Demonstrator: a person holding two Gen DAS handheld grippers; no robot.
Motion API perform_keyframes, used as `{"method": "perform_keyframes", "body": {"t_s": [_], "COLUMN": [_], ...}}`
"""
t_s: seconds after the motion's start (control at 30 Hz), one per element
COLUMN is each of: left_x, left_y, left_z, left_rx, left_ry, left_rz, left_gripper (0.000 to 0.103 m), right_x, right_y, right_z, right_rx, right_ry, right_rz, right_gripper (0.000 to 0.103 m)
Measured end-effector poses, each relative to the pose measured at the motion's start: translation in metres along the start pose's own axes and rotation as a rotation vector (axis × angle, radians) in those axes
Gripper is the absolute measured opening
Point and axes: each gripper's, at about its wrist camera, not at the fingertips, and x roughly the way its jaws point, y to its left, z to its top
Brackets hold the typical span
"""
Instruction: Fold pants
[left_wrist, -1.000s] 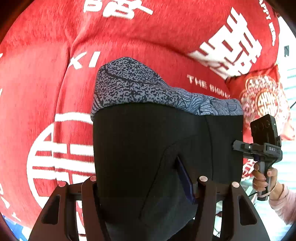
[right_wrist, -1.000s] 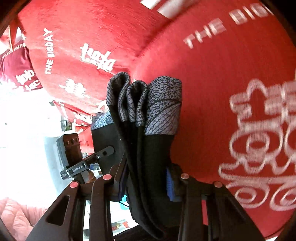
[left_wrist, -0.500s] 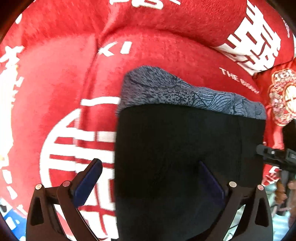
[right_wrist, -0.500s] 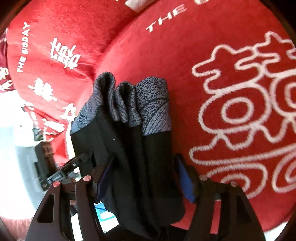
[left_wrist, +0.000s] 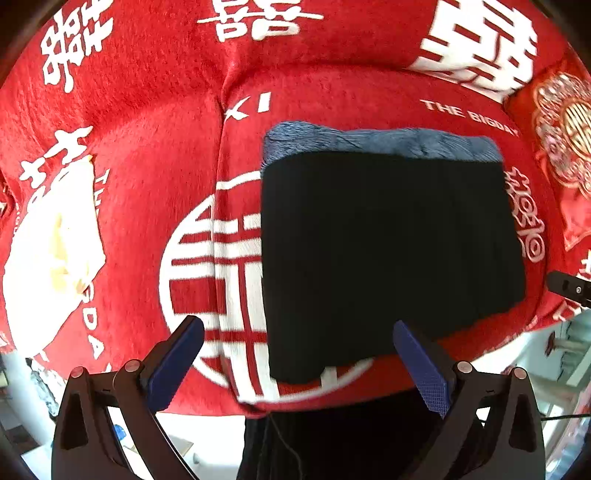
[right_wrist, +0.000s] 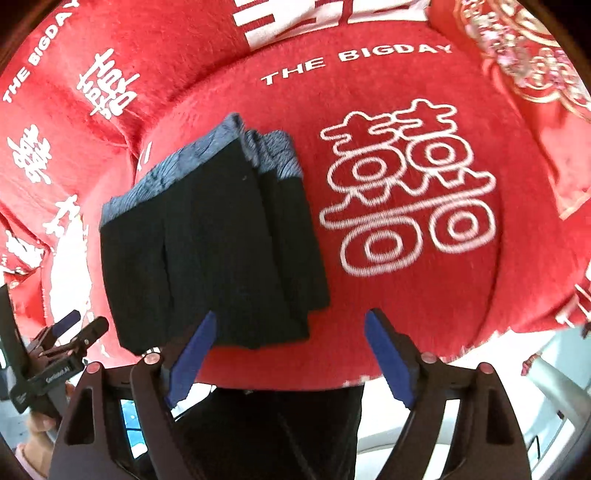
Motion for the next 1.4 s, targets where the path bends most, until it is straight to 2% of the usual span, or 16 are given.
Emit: {"method": "perform_keyframes", "body": {"t_s": [0.03,0.13,0.27,0.43,0.73,0.97,1.4], "left_x": [-0.006,-0.027,-0.05,-0.075,-0.104,-0.108,-0.113], "left_y": [-0.001,-0.005,-0.004,-0.004,-0.021,-0.038,-0.06], "left_z": [-0.002,-0.008,-0.012,-0.017,-0.02,-0.022,-0.018], "left_rx": [0.005,0.005,-0.001,0.007,0.032,-0.027,-0.065], "left_ry": [-0.003,-0.022,-0.045,-0.064,-0.095,-0.082,-0.072], "left_rz": [0.002,0.024,0.063,0.096,0.111,0.126,0.153], "left_gripper": [0.103,0.103,0.103,0.103,0.103,0.103,0.103], "right_x": [-0.007,-0.025,-0.05,-0.074,-0.101,-0.109,-0.109], "right_y": [0.005,0.015,0.039,0.063,0.074,0.073,0.069], "right_z": [-0.007,-0.022,-0.036,-0.048,-0.054,-0.047,-0.035], "right_rx": [-0.006,-0.029,-0.071,-0.114,-0.059,-0.112,-0.191], "right_ry": [-0.015,-0.057,-0.117,-0.135,-0.132,-0.102,-0.075], "right_rz": [-0.023,-0.072,-0.15,-0.208,-0.18,-0.194,-0.203], "right_gripper": [0.088,0.103,0.103,0.103,0.103,0.103,0.103]}}
